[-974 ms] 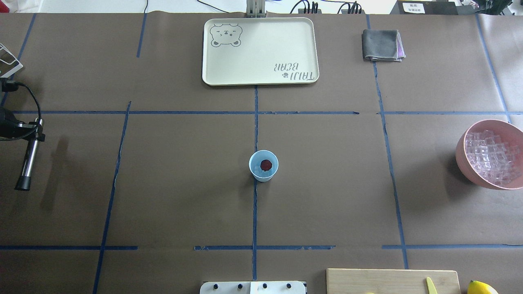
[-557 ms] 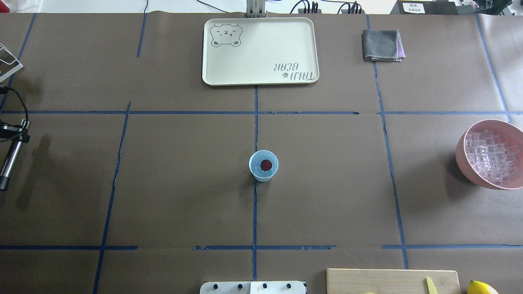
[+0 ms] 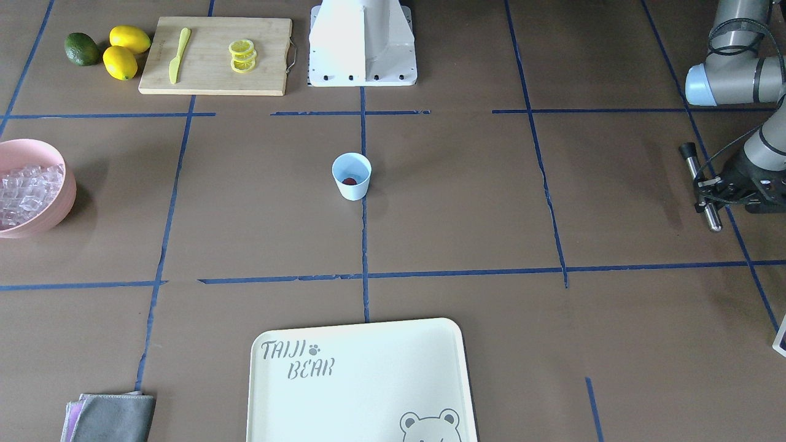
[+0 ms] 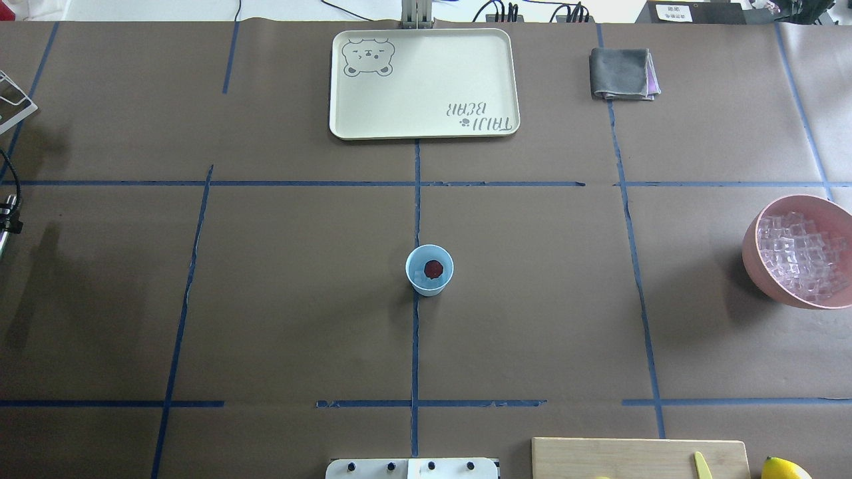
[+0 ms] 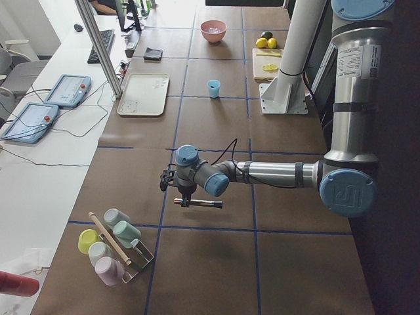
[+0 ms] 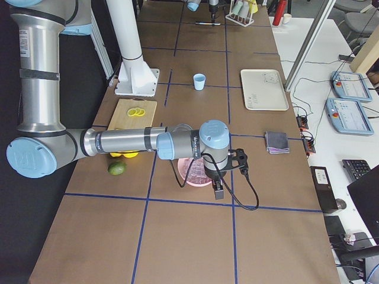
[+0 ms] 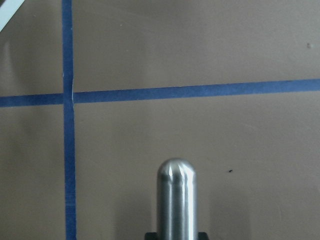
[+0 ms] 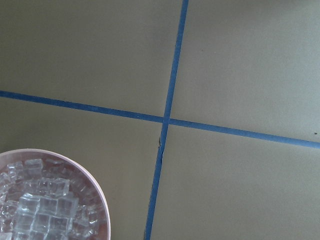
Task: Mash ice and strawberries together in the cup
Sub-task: 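Open the left gripper to release the rod and withdraw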
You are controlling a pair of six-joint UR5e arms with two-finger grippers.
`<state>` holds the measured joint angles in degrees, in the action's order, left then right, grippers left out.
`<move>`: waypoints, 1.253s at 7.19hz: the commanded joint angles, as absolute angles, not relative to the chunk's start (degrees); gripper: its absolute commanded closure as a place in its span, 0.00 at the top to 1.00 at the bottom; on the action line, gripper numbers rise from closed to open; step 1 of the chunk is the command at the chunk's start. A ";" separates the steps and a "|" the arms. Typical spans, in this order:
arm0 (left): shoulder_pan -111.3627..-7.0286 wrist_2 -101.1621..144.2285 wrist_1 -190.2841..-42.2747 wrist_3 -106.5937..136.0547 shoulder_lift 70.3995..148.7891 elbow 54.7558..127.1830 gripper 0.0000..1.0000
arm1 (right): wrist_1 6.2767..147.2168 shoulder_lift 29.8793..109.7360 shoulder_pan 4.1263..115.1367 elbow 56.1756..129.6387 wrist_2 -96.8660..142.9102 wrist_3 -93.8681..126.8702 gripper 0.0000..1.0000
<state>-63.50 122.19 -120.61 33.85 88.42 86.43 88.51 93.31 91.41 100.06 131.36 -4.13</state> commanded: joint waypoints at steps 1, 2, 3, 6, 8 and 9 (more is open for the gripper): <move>-63.46 122.08 -120.59 33.84 88.33 86.22 0.88 | 88.51 93.25 91.41 100.02 131.31 -4.13 0.99; -63.54 122.08 -121.37 34.01 88.16 85.87 1.00 | 88.51 93.25 91.41 100.02 131.40 -4.13 0.99; -63.54 122.17 -121.20 34.01 88.33 85.96 1.00 | 88.59 93.25 91.41 100.11 131.48 -4.13 0.99; -66.95 127.14 -112.30 26.88 89.20 87.62 1.00 | 88.68 93.34 91.41 100.02 131.66 -4.13 0.99; -75.81 127.79 -95.72 11.06 92.88 91.21 1.00 | 88.94 93.43 91.41 100.02 132.53 -4.13 0.99; -79.07 128.05 -89.54 5.94 95.34 91.75 1.00 | 88.95 93.51 91.41 100.02 133.06 -4.13 0.99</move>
<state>-74.59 127.61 -98.42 13.50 92.50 90.41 88.89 93.44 91.41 100.02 132.42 -4.13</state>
